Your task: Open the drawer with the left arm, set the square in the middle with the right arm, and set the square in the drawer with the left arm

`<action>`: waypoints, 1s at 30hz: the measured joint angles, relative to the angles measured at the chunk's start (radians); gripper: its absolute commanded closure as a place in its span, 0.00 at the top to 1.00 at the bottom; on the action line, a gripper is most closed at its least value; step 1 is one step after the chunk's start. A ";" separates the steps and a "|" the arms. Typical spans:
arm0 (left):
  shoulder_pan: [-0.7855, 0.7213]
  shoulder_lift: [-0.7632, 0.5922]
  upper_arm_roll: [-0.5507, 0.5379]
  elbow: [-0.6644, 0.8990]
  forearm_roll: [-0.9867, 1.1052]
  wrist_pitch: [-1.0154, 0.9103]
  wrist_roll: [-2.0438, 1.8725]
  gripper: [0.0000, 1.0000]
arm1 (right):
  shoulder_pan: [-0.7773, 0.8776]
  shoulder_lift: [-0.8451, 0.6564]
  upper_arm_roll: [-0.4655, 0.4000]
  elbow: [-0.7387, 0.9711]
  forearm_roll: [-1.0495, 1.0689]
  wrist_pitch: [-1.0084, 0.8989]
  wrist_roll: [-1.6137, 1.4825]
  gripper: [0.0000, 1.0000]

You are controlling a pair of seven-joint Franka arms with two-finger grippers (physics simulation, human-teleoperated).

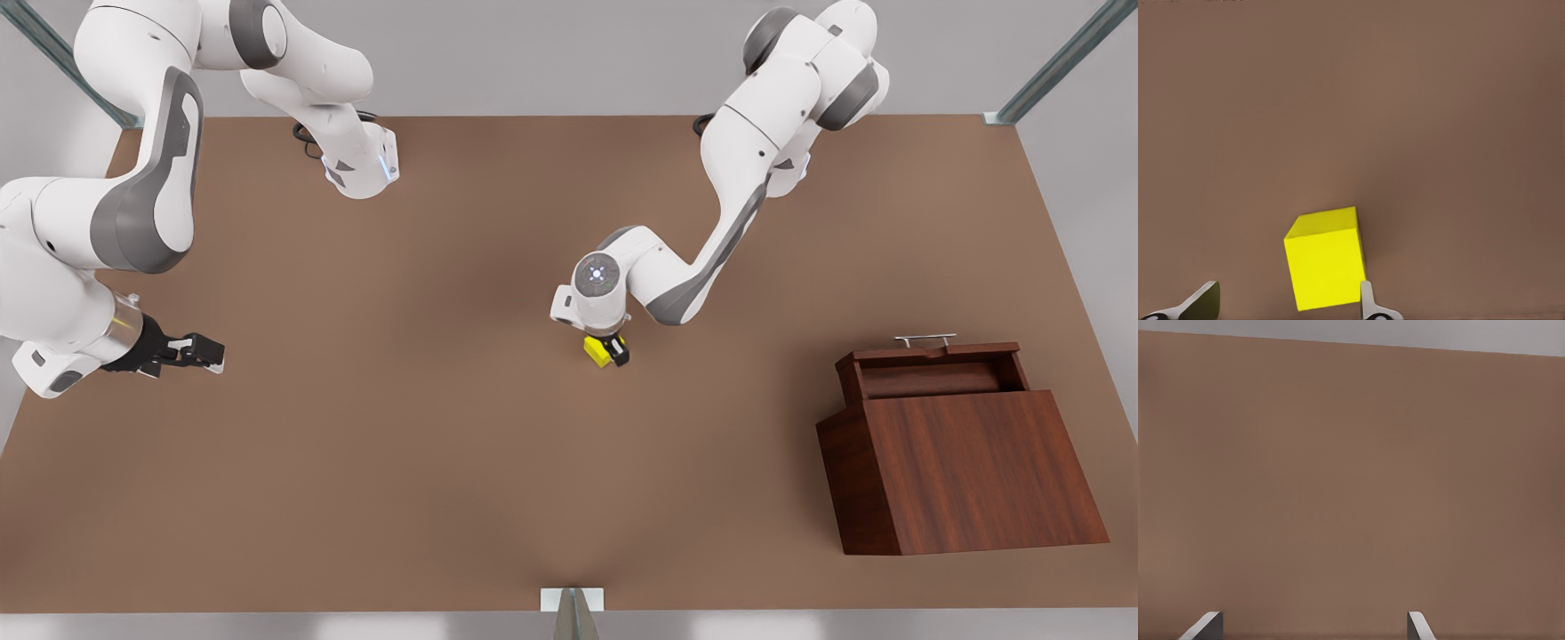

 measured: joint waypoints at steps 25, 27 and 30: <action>-0.004 0.051 0.009 -0.076 -0.004 0.139 -0.037 1.00 | 0.002 0.000 -0.001 0.001 -0.004 0.000 -0.010 1.00; -0.005 0.055 0.009 -0.079 -0.003 0.146 -0.042 1.00 | 0.005 0.000 0.000 0.001 -0.004 0.000 -0.010 1.00; -0.006 0.061 0.009 -0.090 -0.004 0.153 -0.055 1.00 | 0.002 0.000 0.000 0.001 -0.004 0.000 -0.011 1.00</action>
